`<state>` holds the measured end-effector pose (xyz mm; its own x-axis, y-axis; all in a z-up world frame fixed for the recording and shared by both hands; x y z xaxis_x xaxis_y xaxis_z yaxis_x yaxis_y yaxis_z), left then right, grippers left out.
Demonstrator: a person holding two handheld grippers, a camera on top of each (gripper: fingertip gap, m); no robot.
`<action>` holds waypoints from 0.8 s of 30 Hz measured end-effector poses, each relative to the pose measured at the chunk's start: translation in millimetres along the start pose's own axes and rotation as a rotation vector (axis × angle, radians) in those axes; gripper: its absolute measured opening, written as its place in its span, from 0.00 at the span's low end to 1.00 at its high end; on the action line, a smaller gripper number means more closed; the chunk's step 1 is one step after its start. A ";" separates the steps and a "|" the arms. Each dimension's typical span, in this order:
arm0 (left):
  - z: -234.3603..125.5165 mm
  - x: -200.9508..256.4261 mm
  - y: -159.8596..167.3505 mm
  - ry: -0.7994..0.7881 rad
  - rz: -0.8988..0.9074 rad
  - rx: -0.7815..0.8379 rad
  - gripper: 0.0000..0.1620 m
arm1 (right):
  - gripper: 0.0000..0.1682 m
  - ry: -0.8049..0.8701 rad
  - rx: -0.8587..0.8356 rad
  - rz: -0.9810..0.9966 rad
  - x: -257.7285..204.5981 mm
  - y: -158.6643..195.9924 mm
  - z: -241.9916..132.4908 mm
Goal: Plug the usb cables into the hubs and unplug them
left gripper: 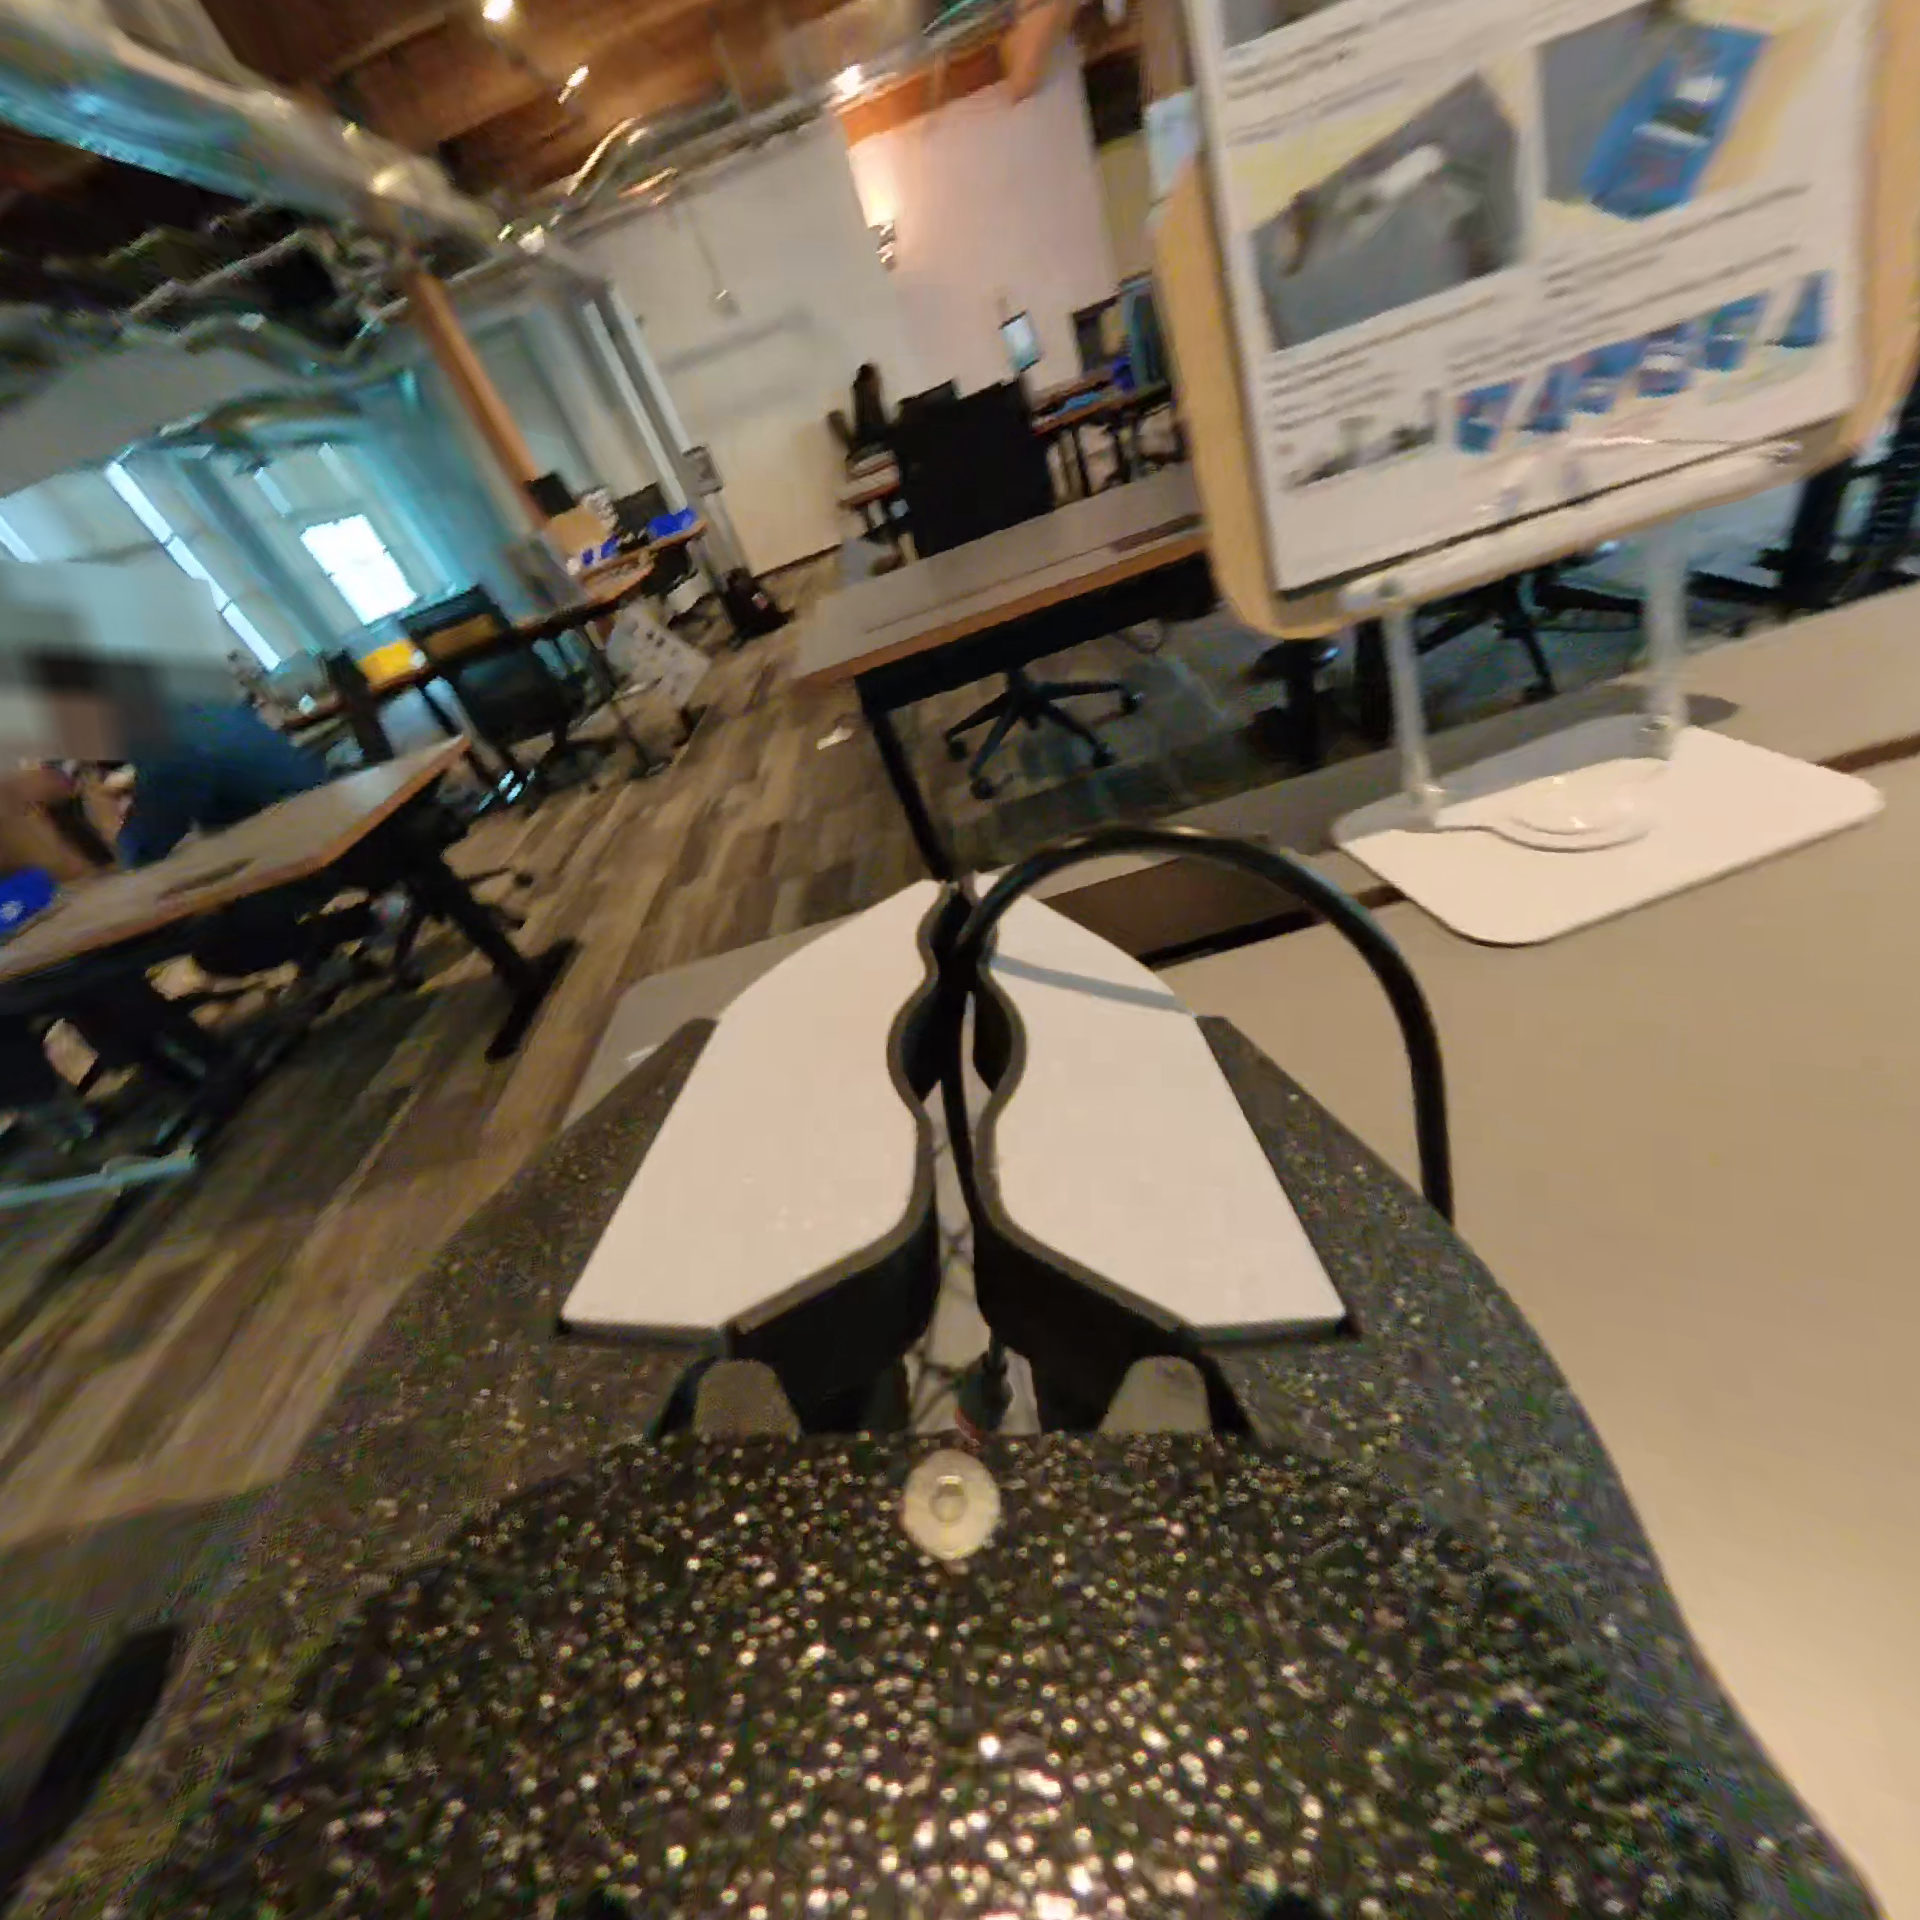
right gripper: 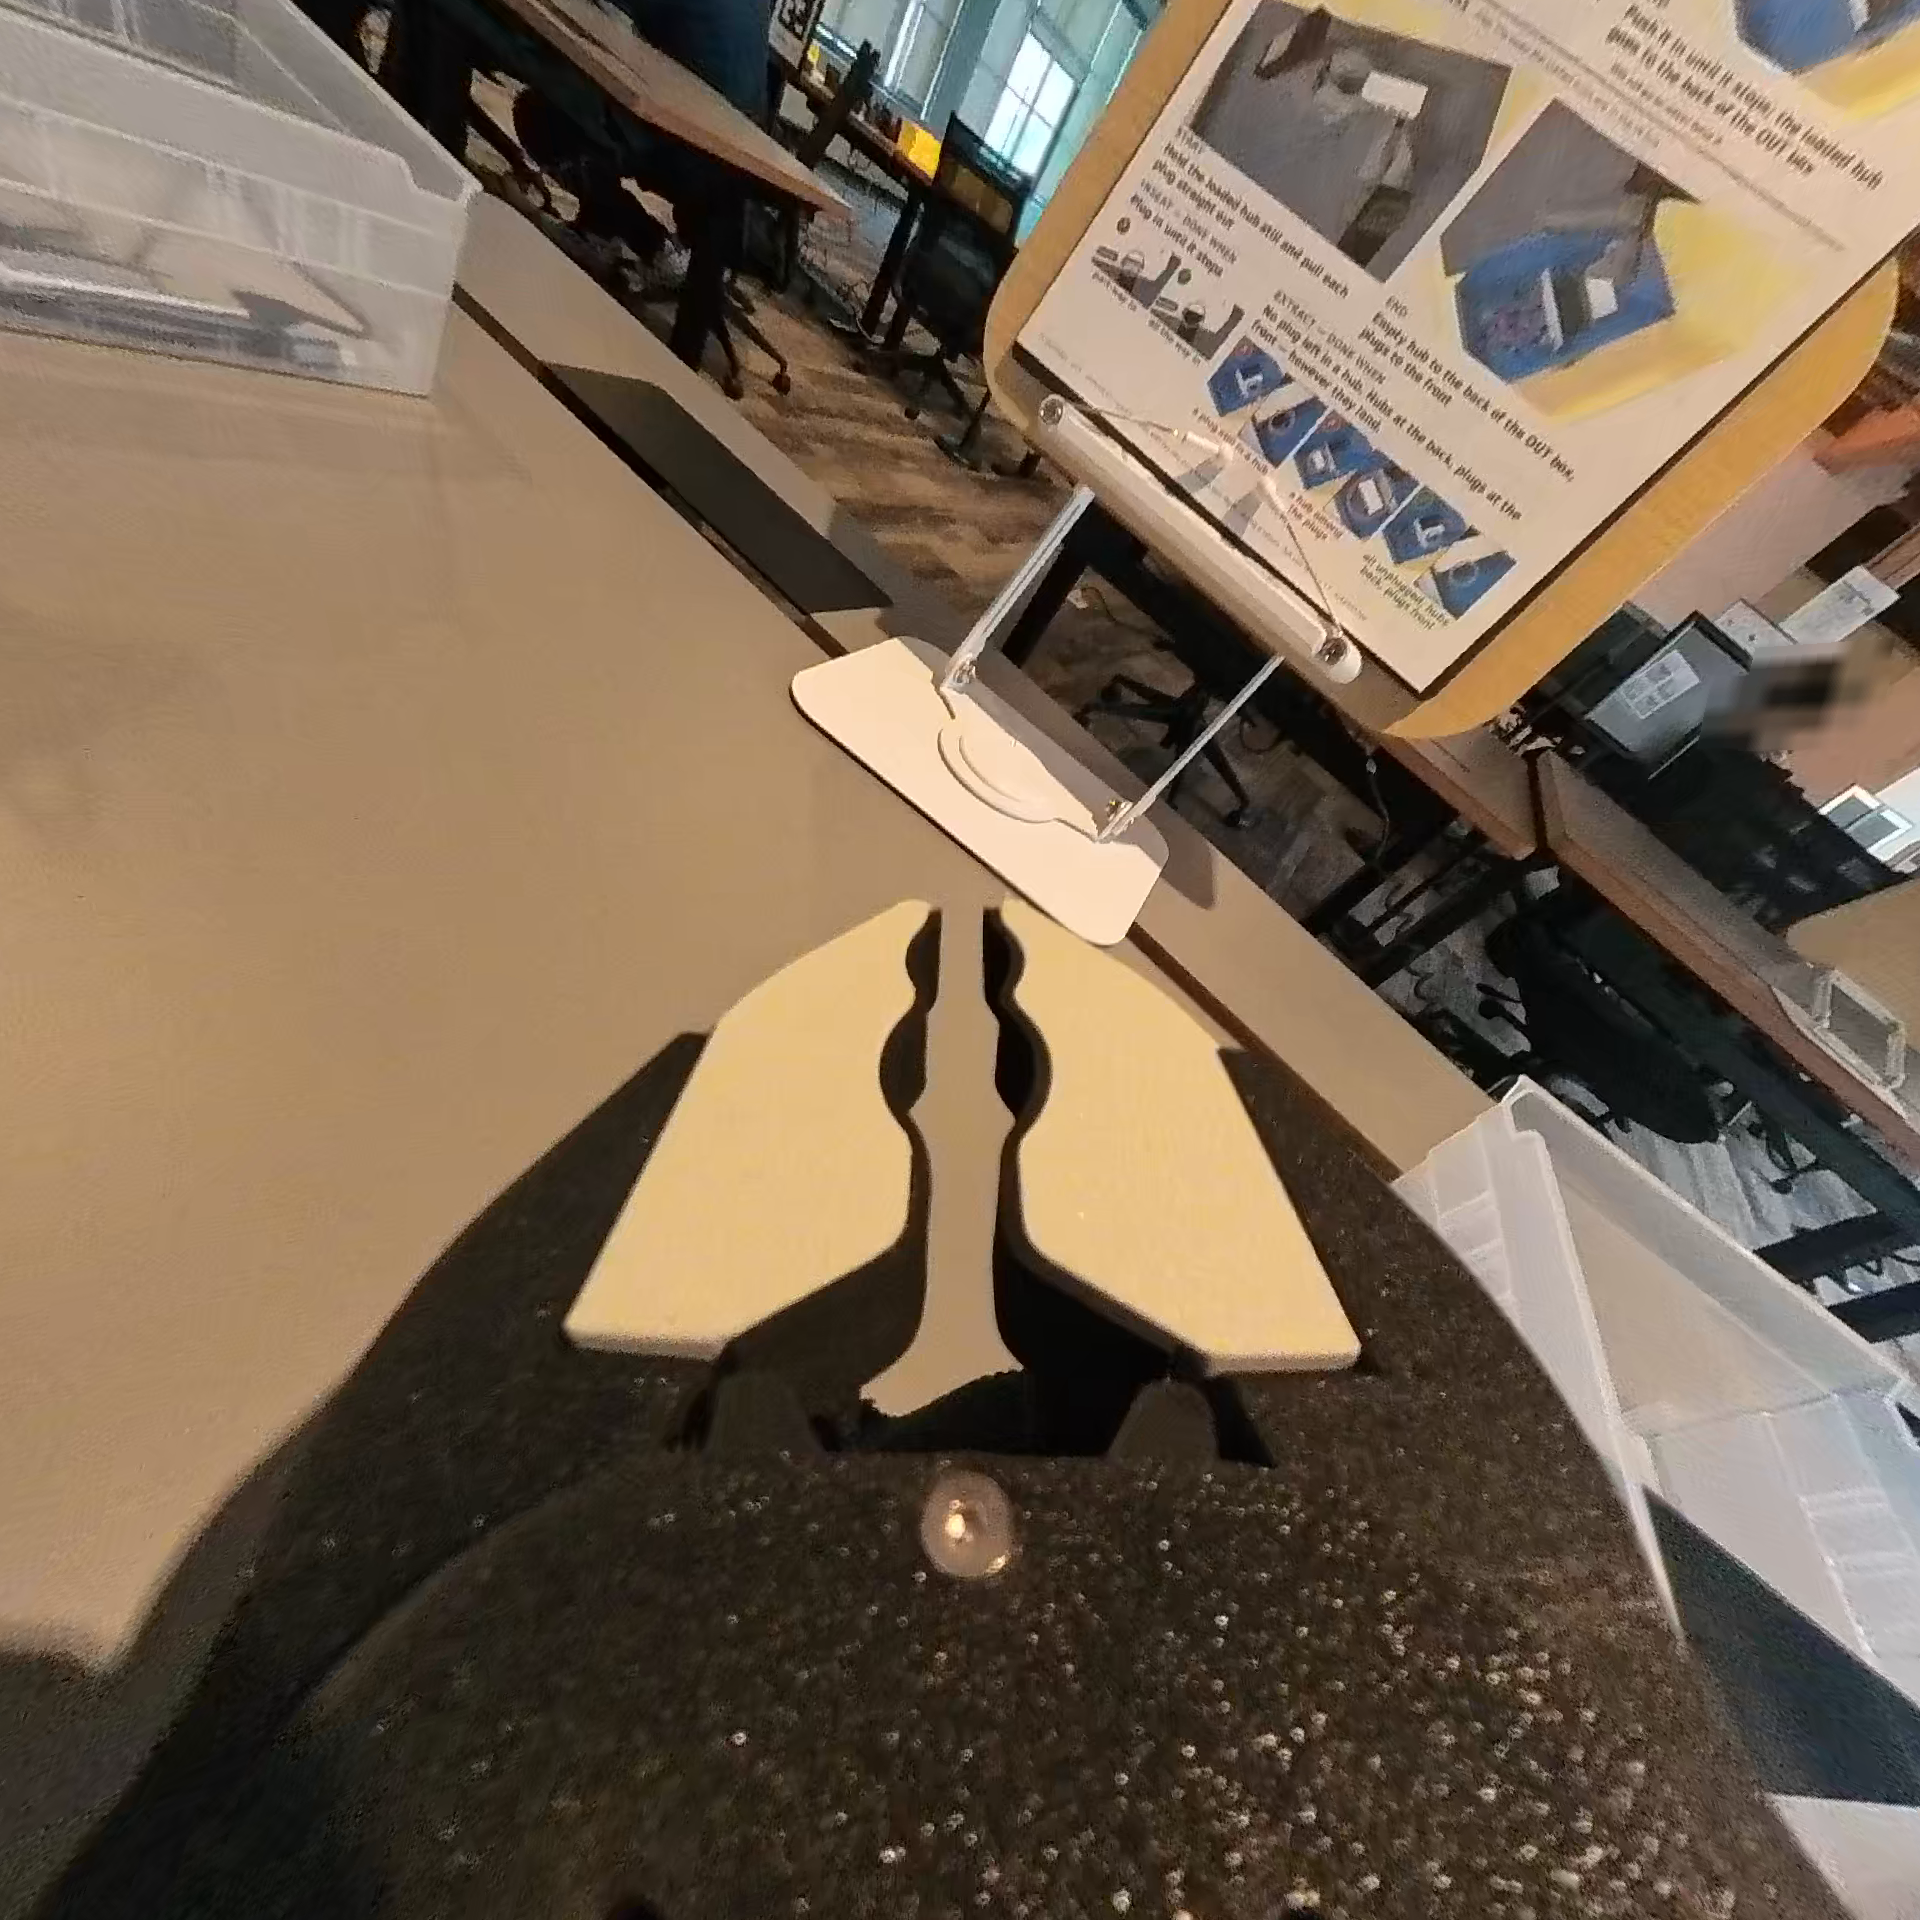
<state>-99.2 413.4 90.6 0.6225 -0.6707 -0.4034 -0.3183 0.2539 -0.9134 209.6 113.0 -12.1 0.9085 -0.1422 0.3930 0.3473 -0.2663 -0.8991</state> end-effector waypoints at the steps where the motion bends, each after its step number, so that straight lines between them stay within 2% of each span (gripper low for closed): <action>1: 0.6 -18.6 0.5 -0.033 -0.017 -0.025 0.00 | 0.04 -0.001 -0.007 0.003 0.5 1.6 0.1; 5: 1.3 -86.5 21.5 -0.183 -0.050 -0.143 0.00 | 0.04 -0.001 -0.021 0.013 2.6 4.5 -0.8; 8: 11.9 -104.8 64.9 -0.187 -0.079 -0.295 0.00 | 0.04 -0.003 -0.025 0.015 2.5 5.2 -1.2; 11: 19.1 -105.4 112.2 -0.180 -0.077 -0.441 0.00 | 0.04 -0.004 -0.029 0.015 1.7 6.3 -0.8; 15: 24.6 -94.3 155.3 -0.136 -0.111 -0.552 0.00 | 0.04 -0.001 -0.039 0.016 1.8 9.5 -0.3; 24: 33.6 -79.1 190.8 -0.068 -0.032 -0.702 0.00 | 0.04 -0.003 -0.051 0.019 3.0 13.1 0.6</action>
<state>-185.1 538.3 -53.7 0.6754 -0.6194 -0.4002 -0.6707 -0.2905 -0.6825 217.0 109.7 -22.8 0.9154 -0.1451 0.3755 0.3179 -0.3116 -0.8955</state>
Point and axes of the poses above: each gripper's, where its closed fingertips meet, z out along the fingers, y out of its underside, x = y × z across the jaws, the point moved 3 cm from there along -z, back along the fingers, and after that the axes turned 6 degrees about z, right-handed, at the moved point
